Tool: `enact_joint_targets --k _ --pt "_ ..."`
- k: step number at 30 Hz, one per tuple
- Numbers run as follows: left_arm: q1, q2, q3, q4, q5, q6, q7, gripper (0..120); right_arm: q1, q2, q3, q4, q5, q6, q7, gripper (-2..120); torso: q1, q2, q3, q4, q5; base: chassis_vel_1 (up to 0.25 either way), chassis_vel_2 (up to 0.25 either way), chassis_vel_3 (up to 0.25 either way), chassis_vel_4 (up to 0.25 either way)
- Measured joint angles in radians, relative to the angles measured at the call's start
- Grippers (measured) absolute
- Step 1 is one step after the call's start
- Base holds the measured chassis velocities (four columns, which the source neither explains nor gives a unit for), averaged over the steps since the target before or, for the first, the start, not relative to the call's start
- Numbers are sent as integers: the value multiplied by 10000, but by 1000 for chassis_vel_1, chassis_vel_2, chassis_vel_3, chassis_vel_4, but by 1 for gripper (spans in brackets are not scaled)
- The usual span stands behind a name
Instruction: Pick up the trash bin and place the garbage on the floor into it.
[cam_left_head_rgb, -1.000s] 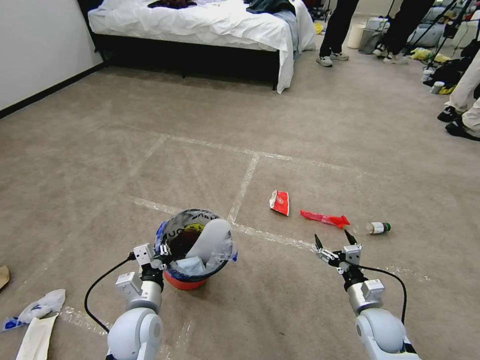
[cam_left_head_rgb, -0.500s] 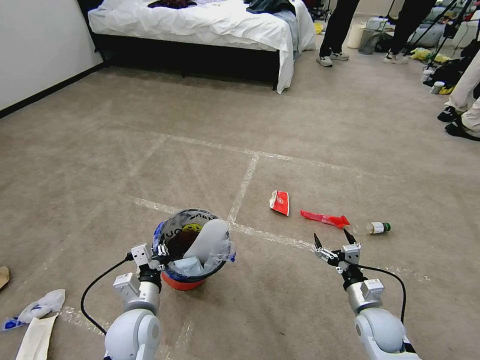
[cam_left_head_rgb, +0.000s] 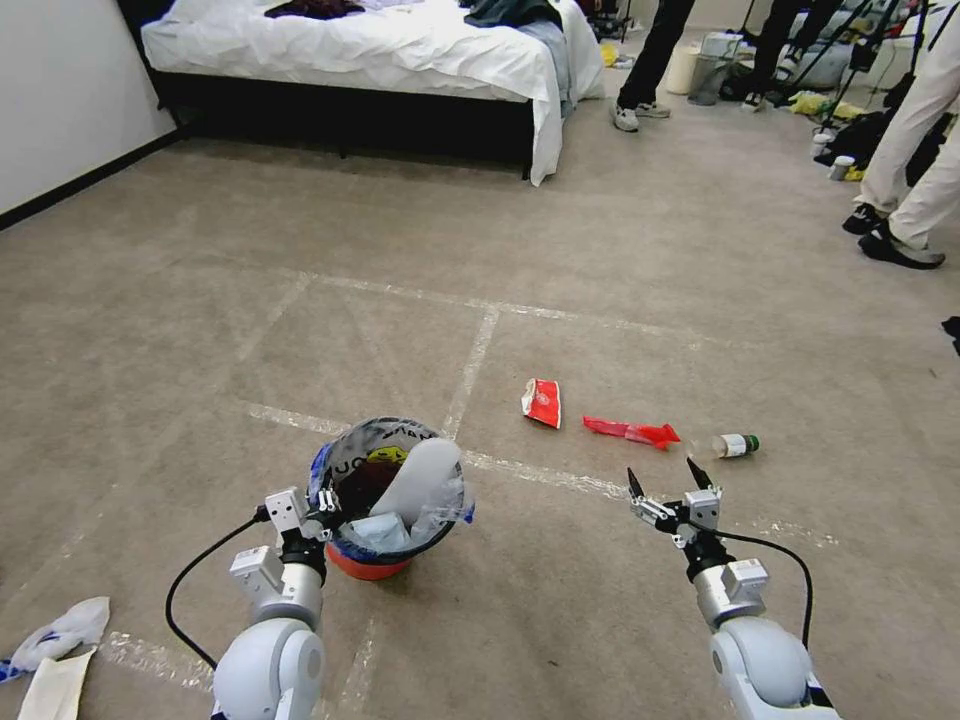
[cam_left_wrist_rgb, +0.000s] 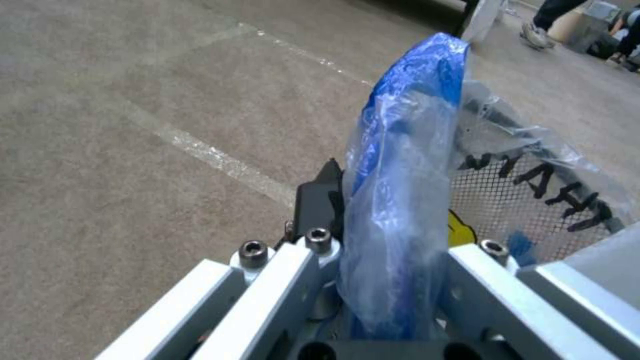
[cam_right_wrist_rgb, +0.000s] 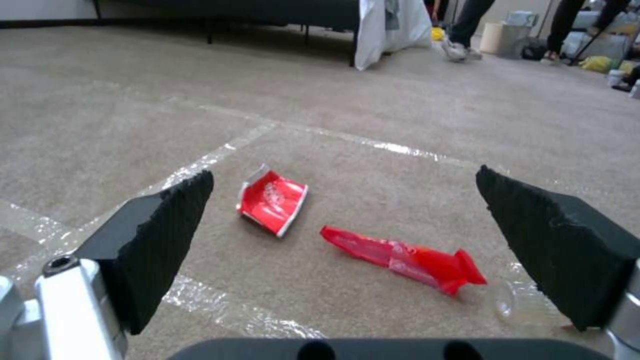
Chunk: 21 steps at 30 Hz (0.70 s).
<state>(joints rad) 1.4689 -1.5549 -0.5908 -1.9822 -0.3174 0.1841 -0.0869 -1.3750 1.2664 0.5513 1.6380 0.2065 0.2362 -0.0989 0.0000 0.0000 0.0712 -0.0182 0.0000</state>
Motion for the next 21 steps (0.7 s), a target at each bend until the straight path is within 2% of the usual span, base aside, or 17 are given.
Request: enact_joint_targets --k 21 --pt "-37 -11 22 52 10 -66 97 4 18 36 29 -45 -6 15 -11 100 2 38 28 0 0 0 0 0 0"
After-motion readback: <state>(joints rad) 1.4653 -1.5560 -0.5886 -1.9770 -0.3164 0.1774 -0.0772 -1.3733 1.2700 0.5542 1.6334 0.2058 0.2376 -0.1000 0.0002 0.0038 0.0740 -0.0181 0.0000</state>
